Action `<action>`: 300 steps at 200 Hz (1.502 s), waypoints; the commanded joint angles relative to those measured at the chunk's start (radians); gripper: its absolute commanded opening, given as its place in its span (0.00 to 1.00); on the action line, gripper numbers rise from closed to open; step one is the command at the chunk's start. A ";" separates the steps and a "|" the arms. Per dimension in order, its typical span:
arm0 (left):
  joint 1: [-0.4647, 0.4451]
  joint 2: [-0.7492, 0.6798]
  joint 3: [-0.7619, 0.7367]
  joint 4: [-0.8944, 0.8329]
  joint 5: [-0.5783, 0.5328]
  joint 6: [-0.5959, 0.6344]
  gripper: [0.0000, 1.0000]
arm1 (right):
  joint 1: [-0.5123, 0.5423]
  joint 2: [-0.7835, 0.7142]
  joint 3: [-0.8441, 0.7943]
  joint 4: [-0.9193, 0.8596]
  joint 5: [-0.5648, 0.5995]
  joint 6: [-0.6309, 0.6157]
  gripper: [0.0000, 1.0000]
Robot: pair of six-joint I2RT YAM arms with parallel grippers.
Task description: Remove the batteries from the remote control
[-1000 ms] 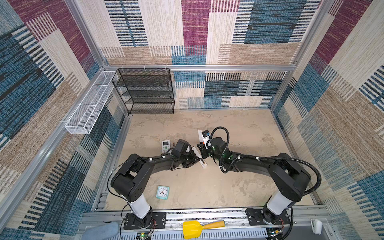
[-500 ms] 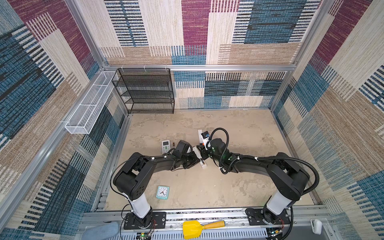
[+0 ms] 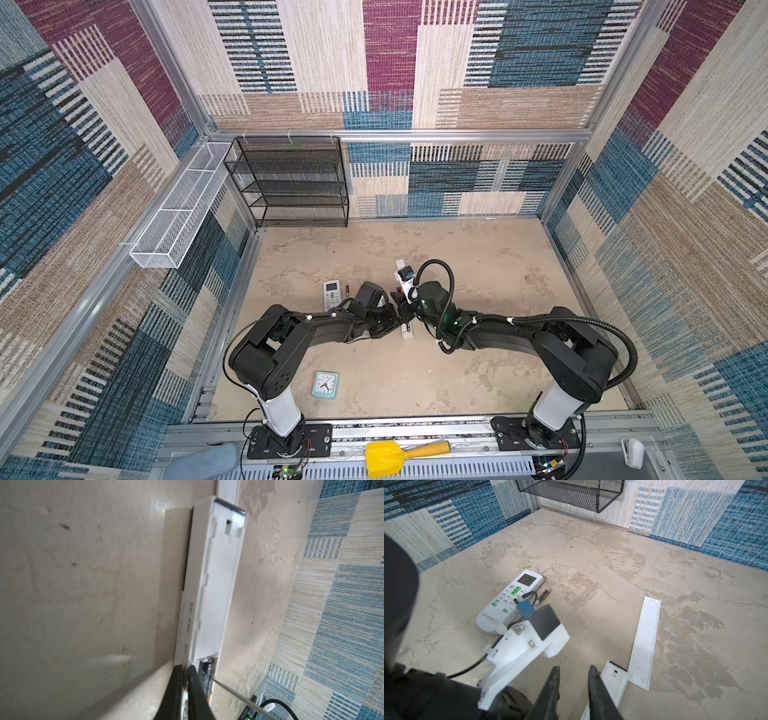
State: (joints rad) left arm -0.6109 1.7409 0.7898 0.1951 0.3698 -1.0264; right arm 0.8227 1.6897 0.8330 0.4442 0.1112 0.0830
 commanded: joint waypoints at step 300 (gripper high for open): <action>-0.081 -0.130 0.031 -0.164 -0.110 0.083 0.28 | -0.009 -0.080 -0.165 0.175 0.062 0.118 0.00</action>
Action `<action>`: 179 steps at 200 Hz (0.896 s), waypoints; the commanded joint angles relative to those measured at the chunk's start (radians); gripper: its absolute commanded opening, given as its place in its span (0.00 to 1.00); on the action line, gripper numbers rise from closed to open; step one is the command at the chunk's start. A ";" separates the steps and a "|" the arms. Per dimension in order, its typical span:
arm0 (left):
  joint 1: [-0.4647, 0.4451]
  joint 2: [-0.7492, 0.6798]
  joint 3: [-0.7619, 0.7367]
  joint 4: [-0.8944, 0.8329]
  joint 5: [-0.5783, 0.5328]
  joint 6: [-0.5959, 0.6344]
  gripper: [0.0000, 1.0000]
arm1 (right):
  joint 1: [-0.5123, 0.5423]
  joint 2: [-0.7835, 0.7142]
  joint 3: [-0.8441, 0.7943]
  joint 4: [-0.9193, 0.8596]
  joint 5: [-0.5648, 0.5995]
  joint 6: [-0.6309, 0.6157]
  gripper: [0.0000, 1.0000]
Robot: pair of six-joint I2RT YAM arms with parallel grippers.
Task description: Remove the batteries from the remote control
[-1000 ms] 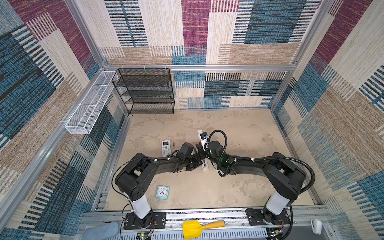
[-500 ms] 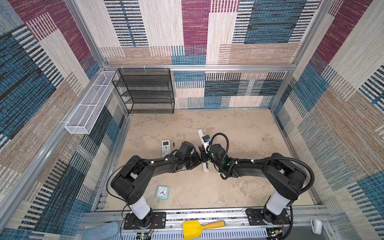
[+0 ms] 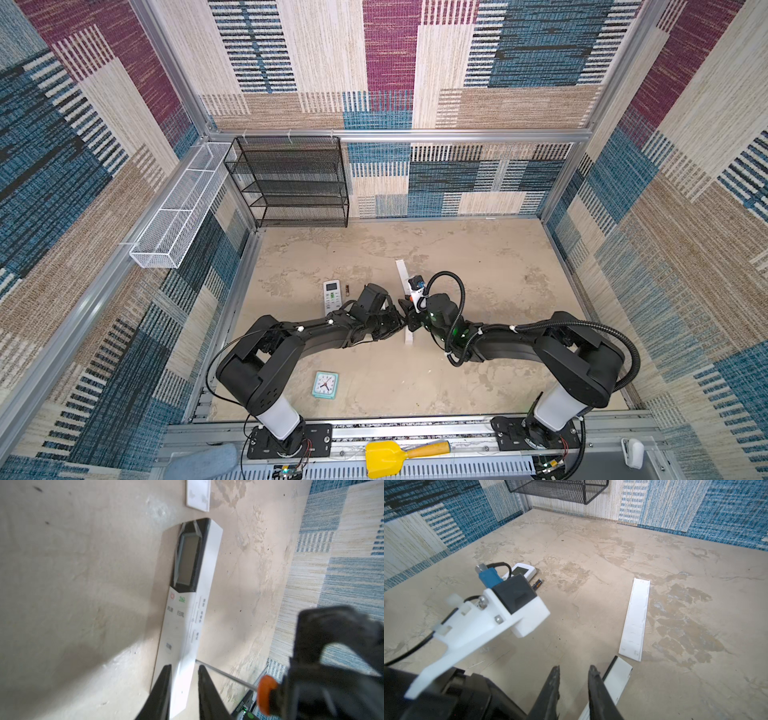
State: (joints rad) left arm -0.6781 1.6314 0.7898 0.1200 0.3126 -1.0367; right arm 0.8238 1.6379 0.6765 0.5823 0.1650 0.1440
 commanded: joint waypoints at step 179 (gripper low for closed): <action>-0.080 0.308 0.523 -0.546 -0.299 0.392 0.43 | -0.159 -0.213 -0.120 -0.080 -0.019 0.241 0.00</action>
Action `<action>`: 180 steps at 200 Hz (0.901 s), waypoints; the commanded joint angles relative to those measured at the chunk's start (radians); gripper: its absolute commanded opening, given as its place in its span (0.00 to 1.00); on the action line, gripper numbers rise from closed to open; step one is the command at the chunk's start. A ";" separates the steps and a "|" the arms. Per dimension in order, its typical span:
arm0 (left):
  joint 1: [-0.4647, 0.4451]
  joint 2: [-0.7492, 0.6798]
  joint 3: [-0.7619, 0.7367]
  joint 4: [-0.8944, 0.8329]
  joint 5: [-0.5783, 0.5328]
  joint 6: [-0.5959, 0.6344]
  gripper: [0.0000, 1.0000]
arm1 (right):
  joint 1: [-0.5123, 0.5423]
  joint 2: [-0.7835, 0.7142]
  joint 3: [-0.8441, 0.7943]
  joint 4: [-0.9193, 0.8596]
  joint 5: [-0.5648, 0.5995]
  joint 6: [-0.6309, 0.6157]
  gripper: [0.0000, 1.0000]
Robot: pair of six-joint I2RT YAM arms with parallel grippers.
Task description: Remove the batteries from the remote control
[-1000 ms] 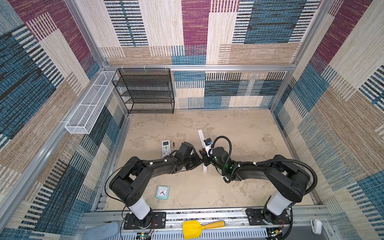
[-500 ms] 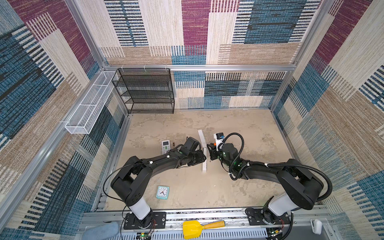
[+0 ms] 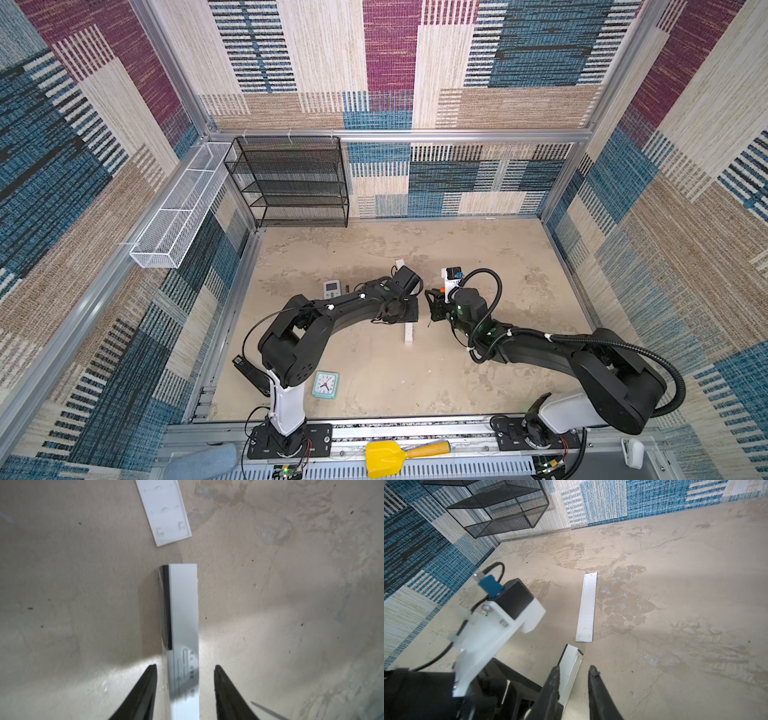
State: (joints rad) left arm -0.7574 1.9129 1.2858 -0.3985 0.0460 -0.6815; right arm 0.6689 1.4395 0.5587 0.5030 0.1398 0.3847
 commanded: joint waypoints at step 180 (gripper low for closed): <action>0.250 -0.108 -0.445 0.679 0.252 -0.238 0.18 | -0.031 0.011 0.073 -0.054 -0.058 0.032 0.00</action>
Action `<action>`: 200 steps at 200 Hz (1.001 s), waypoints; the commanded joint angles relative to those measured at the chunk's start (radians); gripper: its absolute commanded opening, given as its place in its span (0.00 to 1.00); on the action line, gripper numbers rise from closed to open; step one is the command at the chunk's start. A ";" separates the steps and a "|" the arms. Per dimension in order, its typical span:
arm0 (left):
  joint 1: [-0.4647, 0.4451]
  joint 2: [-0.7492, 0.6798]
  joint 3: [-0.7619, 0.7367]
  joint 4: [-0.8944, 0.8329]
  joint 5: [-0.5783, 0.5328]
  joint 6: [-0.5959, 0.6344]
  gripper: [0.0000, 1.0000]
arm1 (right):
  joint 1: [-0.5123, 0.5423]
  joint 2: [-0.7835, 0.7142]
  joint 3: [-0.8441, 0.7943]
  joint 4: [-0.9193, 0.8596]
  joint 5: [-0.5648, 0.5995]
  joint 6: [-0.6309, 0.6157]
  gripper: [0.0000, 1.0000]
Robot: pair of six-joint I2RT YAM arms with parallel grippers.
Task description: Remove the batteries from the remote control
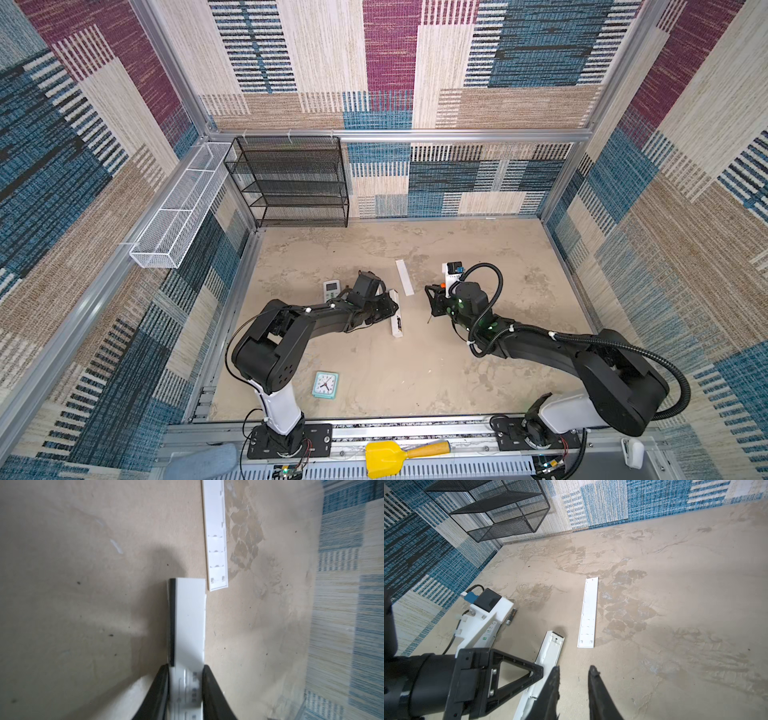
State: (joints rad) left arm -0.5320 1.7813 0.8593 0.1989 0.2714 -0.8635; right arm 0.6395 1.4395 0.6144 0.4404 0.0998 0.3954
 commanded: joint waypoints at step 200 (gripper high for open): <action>0.096 -0.033 -0.170 0.121 -0.017 -0.067 0.55 | -0.001 0.025 0.099 -0.045 -0.041 0.042 0.00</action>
State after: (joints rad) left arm -0.4385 1.7802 0.7013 0.5083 0.3096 -0.9943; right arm 0.6380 1.4696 0.6987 0.3843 0.0708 0.4404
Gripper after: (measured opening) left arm 0.562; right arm 0.254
